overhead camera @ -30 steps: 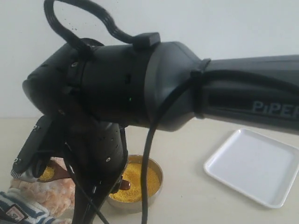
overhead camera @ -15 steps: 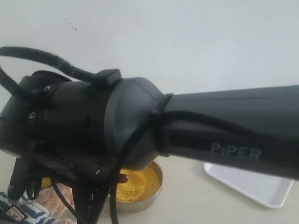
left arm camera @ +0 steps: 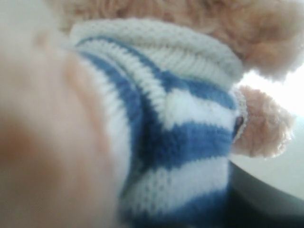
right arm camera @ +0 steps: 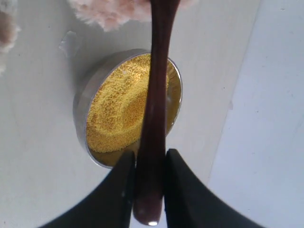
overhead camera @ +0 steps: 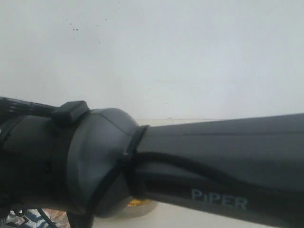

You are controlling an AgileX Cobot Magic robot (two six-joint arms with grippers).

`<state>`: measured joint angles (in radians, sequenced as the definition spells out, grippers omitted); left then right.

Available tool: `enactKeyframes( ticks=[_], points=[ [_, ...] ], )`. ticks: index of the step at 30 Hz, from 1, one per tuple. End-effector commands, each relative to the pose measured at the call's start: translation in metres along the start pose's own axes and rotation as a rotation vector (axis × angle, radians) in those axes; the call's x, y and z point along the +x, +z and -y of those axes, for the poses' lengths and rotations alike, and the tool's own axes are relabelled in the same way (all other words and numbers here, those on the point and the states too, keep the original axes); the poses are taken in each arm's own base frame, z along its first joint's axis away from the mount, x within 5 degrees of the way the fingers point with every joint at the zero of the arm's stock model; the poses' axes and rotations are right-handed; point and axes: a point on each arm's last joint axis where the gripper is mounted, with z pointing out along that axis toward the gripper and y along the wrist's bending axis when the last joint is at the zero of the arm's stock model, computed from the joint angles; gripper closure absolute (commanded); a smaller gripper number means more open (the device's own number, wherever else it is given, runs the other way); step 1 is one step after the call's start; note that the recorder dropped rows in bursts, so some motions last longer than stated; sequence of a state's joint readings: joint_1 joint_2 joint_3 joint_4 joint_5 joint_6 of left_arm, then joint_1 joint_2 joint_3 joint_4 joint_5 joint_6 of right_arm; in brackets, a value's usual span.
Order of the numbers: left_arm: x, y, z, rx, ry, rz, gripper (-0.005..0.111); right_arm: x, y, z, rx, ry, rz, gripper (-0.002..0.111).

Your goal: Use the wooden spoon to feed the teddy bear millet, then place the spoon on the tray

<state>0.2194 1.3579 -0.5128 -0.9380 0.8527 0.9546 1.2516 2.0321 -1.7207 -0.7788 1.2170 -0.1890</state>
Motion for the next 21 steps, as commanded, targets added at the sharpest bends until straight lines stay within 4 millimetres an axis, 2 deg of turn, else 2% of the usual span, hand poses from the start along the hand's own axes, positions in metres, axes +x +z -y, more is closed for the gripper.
enactKeyframes(
  ticks=[1, 6, 14, 21],
  points=[
    [0.000, -0.001, 0.001, 0.010, -0.004, 0.011, 0.101, 0.000, -0.005, 0.003, 0.055, -0.009, -0.003, 0.107],
    [0.000, -0.001, 0.001, 0.010, -0.004, 0.011, 0.101, -0.004, -0.009, 0.001, 0.087, -0.006, 0.004, 0.108],
    [0.000, -0.001, 0.001, 0.010, -0.004, 0.011, 0.101, 0.002, 0.008, -0.008, 0.097, -0.053, -0.055, 0.109],
    [0.000, -0.001, 0.001, 0.010, -0.004, 0.011, 0.101, 0.002, 0.012, -0.008, 0.124, -0.020, -0.065, 0.109]
  ],
)
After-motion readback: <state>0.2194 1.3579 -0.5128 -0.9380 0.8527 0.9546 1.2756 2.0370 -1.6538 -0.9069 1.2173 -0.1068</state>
